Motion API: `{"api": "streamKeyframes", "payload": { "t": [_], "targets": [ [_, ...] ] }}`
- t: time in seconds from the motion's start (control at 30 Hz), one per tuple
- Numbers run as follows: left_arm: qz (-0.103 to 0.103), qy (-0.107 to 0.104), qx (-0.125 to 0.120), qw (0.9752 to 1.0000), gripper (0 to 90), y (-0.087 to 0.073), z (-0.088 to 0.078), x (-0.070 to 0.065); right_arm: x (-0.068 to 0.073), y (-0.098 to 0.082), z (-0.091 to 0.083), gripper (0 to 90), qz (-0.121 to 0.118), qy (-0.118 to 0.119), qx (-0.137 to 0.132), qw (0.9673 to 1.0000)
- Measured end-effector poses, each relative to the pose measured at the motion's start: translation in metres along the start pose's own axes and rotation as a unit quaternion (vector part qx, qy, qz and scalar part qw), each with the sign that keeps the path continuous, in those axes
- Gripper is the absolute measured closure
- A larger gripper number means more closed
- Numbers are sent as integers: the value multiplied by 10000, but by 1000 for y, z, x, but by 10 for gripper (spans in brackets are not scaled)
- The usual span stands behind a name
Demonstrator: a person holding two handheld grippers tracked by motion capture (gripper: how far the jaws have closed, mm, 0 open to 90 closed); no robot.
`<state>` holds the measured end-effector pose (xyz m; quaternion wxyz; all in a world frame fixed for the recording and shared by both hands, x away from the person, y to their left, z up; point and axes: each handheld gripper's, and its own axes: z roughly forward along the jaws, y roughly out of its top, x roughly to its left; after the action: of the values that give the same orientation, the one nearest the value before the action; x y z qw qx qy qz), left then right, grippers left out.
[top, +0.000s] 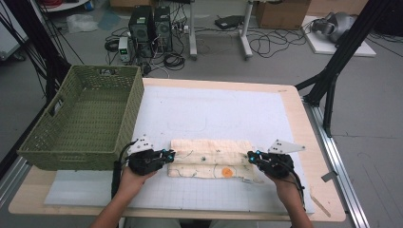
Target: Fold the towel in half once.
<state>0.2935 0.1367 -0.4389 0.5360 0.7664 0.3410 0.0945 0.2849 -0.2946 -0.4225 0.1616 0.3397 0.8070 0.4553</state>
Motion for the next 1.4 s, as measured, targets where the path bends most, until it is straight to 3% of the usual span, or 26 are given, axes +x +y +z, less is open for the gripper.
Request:
{"api": "streamKeyframes", "payload": {
  "t": [0.07, 0.17, 0.27, 0.33, 0.47, 0.53, 0.67, 0.73, 0.8, 0.87, 0.93, 1.0, 1.03, 1.07, 1.13, 1.23, 1.4],
  "targets": [
    [-93, -39, 28, 9999, 742, -2, -3, 0, 4, -6, -5, 868, -90, 67, -12, 9999],
    [-320, -101, -58, 9994, 469, -4, -9, 3, 8, -13, -13, 865, -206, 152, 55, 9997],
    [-446, -11, -242, 9987, 373, -6, -17, 8, 10, -20, -19, 812, -171, 198, 129, 9996],
    [-508, 43, -342, 9981, 357, -5, -20, 10, 10, -22, -23, 746, -135, 218, 80, 9996],
    [-556, 145, -247, 9980, 389, -3, -16, 14, 5, -21, -31, 677, 108, 198, -207, 9995],
    [-593, 231, -130, 9979, 415, 0, -11, 17, 2, -19, -30, 646, 208, 83, -211, 9995],
    [-655, 496, 72, 9966, 463, 6, 2, 25, -5, -16, -22, 633, 366, -269, -75, 9989],
    [-710, 518, 145, 9960, 476, 8, 8, 27, -9, -13, -15, 614, 439, -475, 1, 9979],
    [-789, 536, 195, 9953, 509, 7, 14, 29, -14, -10, -6, 582, 565, -545, 93, 9969],
    [-1010, 455, 370, 9932, 510, 5, 19, 31, -18, -7, 4, 562, 676, -595, 152, 9958],
    [-1022, 422, 464, 9928, 528, 4, 24, 31, -21, -6, 14, 550, 763, -587, 238, 9951],
    [-924, 426, 516, 9935, 629, 4, 26, 28, -22, -6, 23, 544, 844, -586, 399, 9939],
    [-854, 481, 545, 9937, 695, 4, 27, 27, -23, -6, 27, 575, 859, -582, 476, 9935],
    [-759, 548, 542, 9941, 812, 4, 27, 26, -23, -6, 29, 699, 886, -591, 565, 9927],
    [-703, 619, 435, 9947, 876, 5, 26, 25, -22, -6, 31, 861, 824, -494, 576, 9937],
    [-733, 668, 204, 9949, 879, 7, 22, 28, -18, -4, 30, 877, 634, -506, 538, 9953],
    [-900, 798, -14, 9927, 879, 7, 21, 33, -20, -1, 31, 878, 715, -669, 429, 9943]
  ]
}}
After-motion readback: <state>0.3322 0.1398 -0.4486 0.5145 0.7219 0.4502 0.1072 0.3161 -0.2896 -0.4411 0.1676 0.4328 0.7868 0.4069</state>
